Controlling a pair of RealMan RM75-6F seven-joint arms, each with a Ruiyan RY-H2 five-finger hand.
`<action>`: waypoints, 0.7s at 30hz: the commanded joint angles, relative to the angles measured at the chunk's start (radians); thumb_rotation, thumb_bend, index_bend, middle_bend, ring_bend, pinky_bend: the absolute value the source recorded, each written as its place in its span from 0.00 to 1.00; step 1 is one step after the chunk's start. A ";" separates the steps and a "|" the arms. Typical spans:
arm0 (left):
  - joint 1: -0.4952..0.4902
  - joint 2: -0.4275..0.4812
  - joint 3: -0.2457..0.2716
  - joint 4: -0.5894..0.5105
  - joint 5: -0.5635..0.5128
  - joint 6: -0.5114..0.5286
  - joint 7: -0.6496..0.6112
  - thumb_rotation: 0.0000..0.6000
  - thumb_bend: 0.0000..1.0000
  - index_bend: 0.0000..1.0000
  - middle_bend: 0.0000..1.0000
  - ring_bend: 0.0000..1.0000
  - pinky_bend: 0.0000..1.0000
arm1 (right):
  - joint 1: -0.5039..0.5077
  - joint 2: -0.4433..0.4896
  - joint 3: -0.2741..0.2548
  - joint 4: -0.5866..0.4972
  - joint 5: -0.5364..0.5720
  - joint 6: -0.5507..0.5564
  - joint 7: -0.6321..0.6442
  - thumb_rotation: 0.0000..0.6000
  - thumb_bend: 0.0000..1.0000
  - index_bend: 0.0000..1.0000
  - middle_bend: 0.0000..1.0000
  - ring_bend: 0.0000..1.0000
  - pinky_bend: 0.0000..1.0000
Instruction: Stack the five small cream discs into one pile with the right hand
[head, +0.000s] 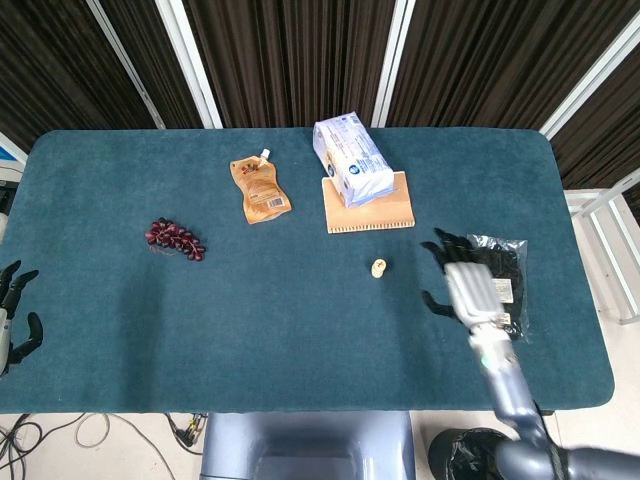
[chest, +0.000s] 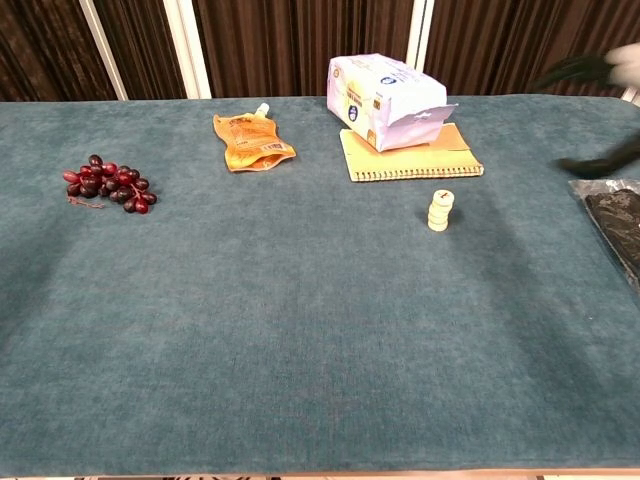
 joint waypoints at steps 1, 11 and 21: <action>-0.001 0.001 0.000 -0.002 -0.002 -0.002 0.003 1.00 0.63 0.15 0.00 0.00 0.00 | -0.224 0.063 -0.174 0.064 -0.255 0.256 0.065 1.00 0.40 0.17 0.00 0.00 0.00; -0.009 0.014 0.018 -0.001 0.019 -0.019 0.043 1.00 0.63 0.14 0.00 0.00 0.00 | -0.344 0.078 -0.201 0.155 -0.327 0.334 0.061 1.00 0.40 0.16 0.00 0.00 0.00; -0.012 0.015 0.028 0.030 0.072 -0.003 0.023 1.00 0.63 0.14 0.00 0.00 0.00 | -0.351 0.108 -0.188 0.151 -0.358 0.254 0.086 1.00 0.40 0.15 0.00 0.00 0.00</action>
